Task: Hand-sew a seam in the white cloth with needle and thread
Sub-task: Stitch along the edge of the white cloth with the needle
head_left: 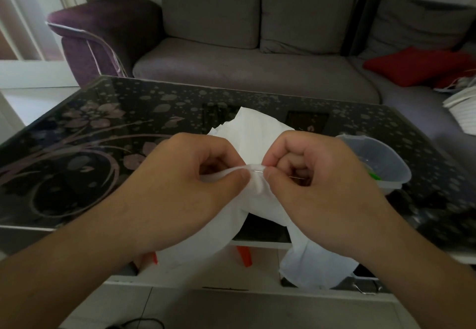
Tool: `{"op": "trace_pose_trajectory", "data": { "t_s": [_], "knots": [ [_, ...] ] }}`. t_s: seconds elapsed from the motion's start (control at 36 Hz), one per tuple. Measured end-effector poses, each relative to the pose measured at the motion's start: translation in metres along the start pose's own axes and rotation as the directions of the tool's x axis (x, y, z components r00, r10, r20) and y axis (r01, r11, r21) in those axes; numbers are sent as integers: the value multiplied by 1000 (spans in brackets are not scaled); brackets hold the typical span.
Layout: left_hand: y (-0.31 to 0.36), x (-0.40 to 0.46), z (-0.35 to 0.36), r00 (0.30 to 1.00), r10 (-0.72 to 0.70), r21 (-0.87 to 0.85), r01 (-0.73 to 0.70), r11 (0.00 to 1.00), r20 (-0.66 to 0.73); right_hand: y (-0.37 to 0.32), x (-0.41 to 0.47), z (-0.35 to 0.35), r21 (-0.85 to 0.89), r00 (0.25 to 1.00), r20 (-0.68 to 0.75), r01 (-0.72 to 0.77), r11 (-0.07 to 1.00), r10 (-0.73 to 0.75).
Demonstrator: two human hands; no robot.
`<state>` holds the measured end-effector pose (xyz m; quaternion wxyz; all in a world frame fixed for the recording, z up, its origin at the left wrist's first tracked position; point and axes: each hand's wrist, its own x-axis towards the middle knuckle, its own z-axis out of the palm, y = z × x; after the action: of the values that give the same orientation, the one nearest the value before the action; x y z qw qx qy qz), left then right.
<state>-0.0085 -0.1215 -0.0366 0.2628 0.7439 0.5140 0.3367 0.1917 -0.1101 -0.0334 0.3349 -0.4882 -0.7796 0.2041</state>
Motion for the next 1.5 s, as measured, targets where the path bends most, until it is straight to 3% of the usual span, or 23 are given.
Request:
{"op": "trace_pose_trajectory", "data": {
  "t_s": [0.22,0.92,1.11,1.5],
  "knots": [
    [-1,0,0,1000,24,2,-24,1000,9,3,-1,5,-21,998,-38,58,998,-59],
    [2,1,1,999,38,2,-38,999,30,1,0,8,13,999,-31,-14,1000,14],
    [0,2,-1,1000,-1,-26,1,1000,-6,0,4,-1,111,991,53,-126,986,121],
    [2,2,-3,1000,-14,-41,14,999,-1,6,7,-2,283,978,100,-204,937,183]
  ]
}}
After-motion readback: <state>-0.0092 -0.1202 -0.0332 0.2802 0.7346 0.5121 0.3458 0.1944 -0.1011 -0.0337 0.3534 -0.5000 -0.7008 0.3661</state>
